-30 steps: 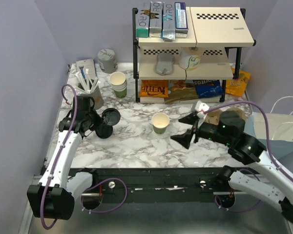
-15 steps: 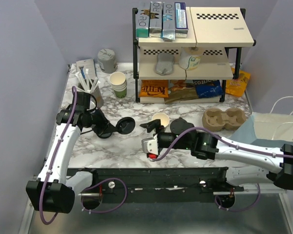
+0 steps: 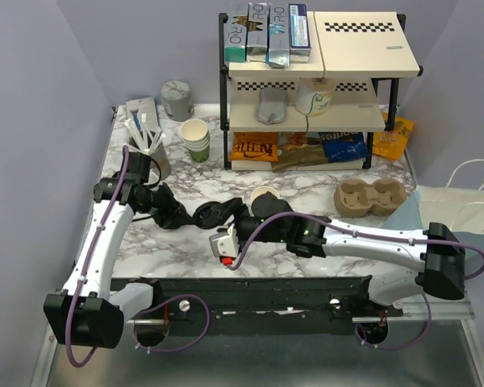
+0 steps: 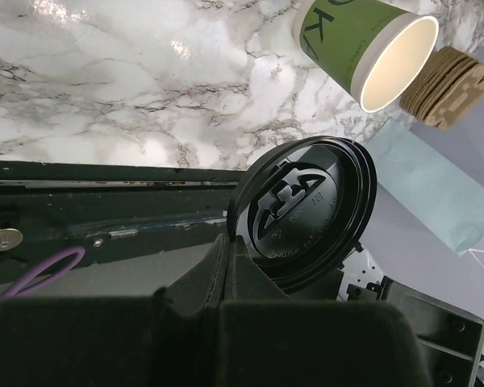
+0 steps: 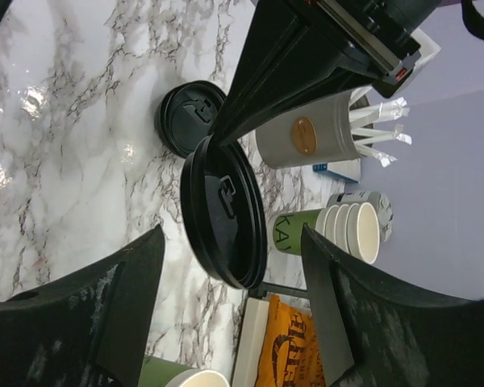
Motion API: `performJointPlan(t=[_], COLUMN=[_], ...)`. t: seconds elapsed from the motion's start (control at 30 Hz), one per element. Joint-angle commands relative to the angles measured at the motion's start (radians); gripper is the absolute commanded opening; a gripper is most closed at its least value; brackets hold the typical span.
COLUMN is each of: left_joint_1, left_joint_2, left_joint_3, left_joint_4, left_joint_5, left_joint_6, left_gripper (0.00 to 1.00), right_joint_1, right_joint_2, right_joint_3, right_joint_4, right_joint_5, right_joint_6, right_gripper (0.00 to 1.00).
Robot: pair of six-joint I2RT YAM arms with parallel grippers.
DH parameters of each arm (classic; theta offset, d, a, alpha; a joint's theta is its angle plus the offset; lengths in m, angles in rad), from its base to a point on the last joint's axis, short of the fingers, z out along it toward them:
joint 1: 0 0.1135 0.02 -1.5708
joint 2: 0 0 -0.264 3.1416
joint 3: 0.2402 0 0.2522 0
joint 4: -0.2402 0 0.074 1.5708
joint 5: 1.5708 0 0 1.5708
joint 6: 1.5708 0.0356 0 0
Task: Pack the takeout coffee
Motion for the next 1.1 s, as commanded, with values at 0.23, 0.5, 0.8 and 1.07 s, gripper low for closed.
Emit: performJointPlan(t=[0.23,0.5,0.8,1.07], left_joint_1=[-0.002,0.000,0.001,0.004], left_joint_2=[0.035,0.039,0.004,-0.072], left_joint_3=[0.024,0.045,0.194,0.323], left_joint_4=[-0.067,-0.079,0.013,0.216], left_joint_5=[0.031,0.026,-0.018,-0.103], left_joint_6=[0.044,0.058,0.013,-0.048], left_gripper=[0.00,0.00,0.99,0.99], right_joint_1=[0.013,0.020,0.025,0.008], right_joint_2=[0.100,0.110,0.066,-0.100], right_joint_3=[0.083,0.086,0.098,0.006], right_joint_4=[0.005,-0.003,-0.071,-0.017], right_joint_5=[0.058,0.059,0.008,0.025], right_joint_6=[-0.087,-0.081,0.106,0.492], right_gripper=[0.66,0.31,0.12,0.13])
